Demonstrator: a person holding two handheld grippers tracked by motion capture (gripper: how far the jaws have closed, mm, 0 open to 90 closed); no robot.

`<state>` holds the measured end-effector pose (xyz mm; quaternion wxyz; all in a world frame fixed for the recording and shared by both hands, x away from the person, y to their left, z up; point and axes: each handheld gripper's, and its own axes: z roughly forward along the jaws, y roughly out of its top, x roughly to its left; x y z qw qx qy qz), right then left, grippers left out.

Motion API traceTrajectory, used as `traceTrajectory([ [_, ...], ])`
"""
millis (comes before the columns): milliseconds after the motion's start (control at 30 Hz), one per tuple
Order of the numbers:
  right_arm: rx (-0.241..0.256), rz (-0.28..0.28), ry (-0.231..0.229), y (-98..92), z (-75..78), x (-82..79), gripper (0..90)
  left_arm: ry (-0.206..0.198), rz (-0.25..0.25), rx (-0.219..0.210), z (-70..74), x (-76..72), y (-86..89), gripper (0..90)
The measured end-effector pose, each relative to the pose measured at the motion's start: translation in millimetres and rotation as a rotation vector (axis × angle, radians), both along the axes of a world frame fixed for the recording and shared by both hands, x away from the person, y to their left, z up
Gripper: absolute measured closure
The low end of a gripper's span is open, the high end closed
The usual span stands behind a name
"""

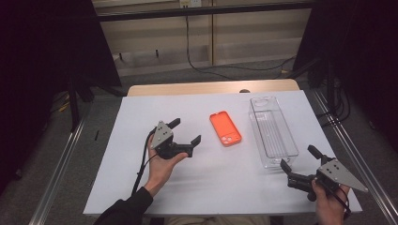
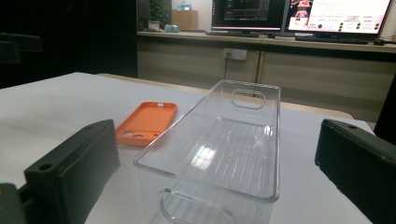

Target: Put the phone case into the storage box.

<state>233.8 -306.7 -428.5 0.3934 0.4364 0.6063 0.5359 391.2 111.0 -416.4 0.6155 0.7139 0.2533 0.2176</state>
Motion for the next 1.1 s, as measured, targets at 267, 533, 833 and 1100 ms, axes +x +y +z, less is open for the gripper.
traceTrajectory([
  [267, -0.005, 0.0, 0.004, -0.6, 0.0, 0.0, 0.0, 0.0, -0.007, 0.037, -3.0, 14.2, -16.0, 1.3],
  [533, -0.004, 0.004, 0.003, -0.1, -0.3, 0.4, 0.0, -0.02, 0.004, 0.035, -0.2, 27.1, -28.5, 0.7],
  [833, -0.003, 0.002, 0.001, -0.5, -0.3, 0.2, 0.0, 0.019, -0.003, 0.017, 2.1, 40.9, -41.5, 0.9],
  [1100, 0.0, 0.001, -0.001, -0.5, -0.2, 0.0, 0.0, -0.003, -0.007, 0.026, 2.5, 52.2, -54.0, 2.3],
])
